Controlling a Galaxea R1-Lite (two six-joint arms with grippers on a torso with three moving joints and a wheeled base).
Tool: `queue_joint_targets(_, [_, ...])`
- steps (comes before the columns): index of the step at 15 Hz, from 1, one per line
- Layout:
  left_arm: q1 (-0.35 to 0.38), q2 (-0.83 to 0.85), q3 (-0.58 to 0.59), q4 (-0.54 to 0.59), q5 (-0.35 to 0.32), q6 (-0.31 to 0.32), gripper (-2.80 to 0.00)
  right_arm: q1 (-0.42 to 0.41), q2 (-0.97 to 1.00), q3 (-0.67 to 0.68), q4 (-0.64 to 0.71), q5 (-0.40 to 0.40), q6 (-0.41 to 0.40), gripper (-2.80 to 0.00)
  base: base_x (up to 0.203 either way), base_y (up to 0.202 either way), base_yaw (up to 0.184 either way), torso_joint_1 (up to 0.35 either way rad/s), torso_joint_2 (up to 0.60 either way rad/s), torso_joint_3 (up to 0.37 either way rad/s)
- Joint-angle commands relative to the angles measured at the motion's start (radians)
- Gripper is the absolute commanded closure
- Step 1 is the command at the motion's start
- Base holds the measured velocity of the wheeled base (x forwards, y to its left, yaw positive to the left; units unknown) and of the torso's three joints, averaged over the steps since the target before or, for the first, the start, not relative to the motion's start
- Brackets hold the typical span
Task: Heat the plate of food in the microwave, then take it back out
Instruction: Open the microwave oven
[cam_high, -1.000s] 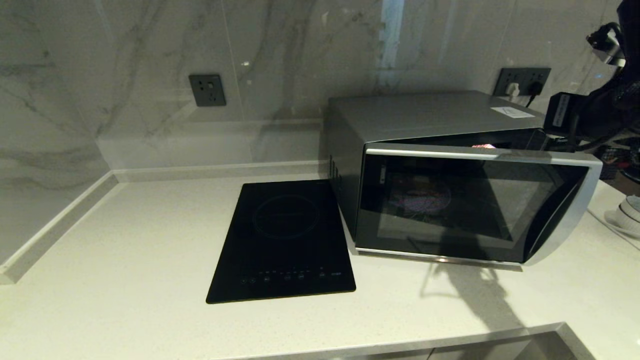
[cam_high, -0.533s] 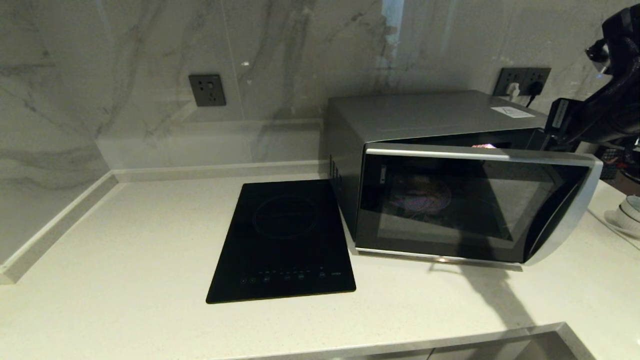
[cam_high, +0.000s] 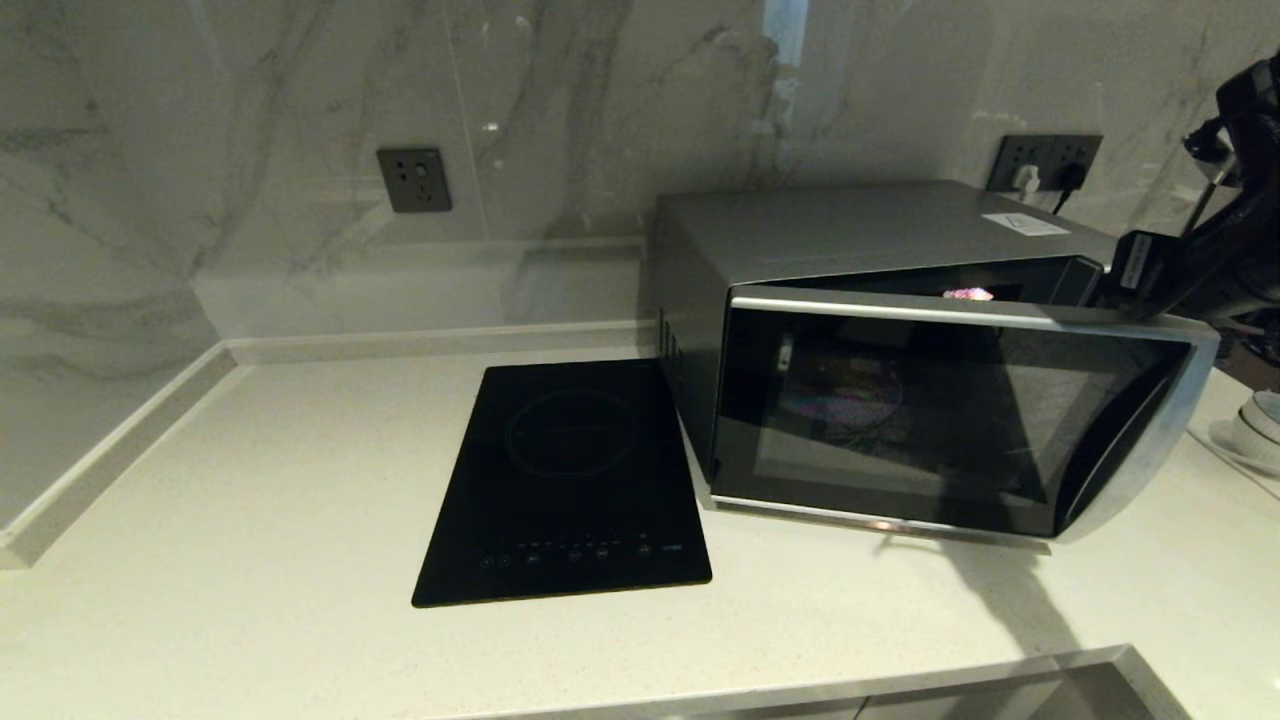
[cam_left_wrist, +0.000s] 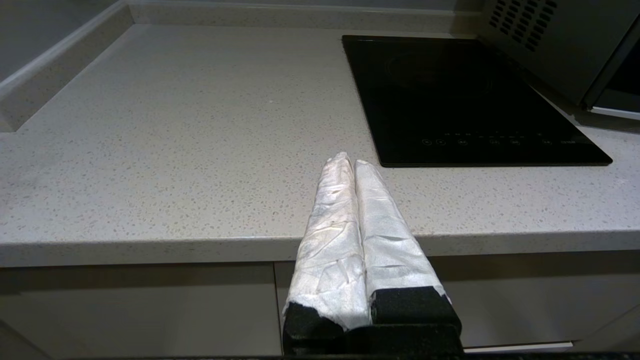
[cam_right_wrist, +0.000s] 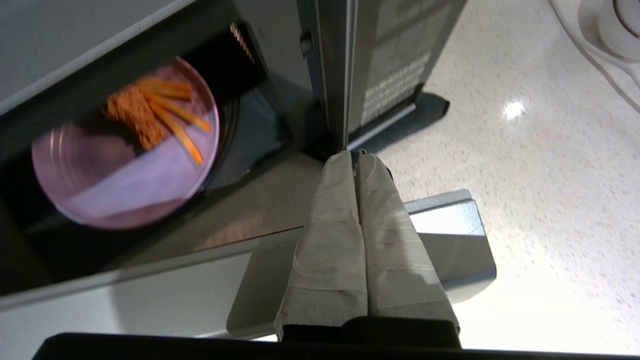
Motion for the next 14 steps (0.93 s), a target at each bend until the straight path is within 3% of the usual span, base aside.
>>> queue_joint_targets(1, [0.000,0.001,0.000,0.000,0.001,-0.001,0.00,0.005,-0.082,0.079,0.005,0.002,0.001,0.00,0.000,0.000,0.000,0.000,0.00,0.000])
queue_joint_targets(7, [0.000,0.001,0.000,0.000,0.001,-0.001,0.00,0.031,-0.252,0.283,0.004,0.030,-0.001,0.00,0.000,0.000,0.000,0.000,0.00,0.000])
queue_joint_targets(14, [0.000,0.001,0.000,0.000,0.001,-0.001,0.00,0.270,-0.512,0.509,0.009,0.022,0.000,0.00,0.000,0.000,0.000,0.000,0.00,0.000])
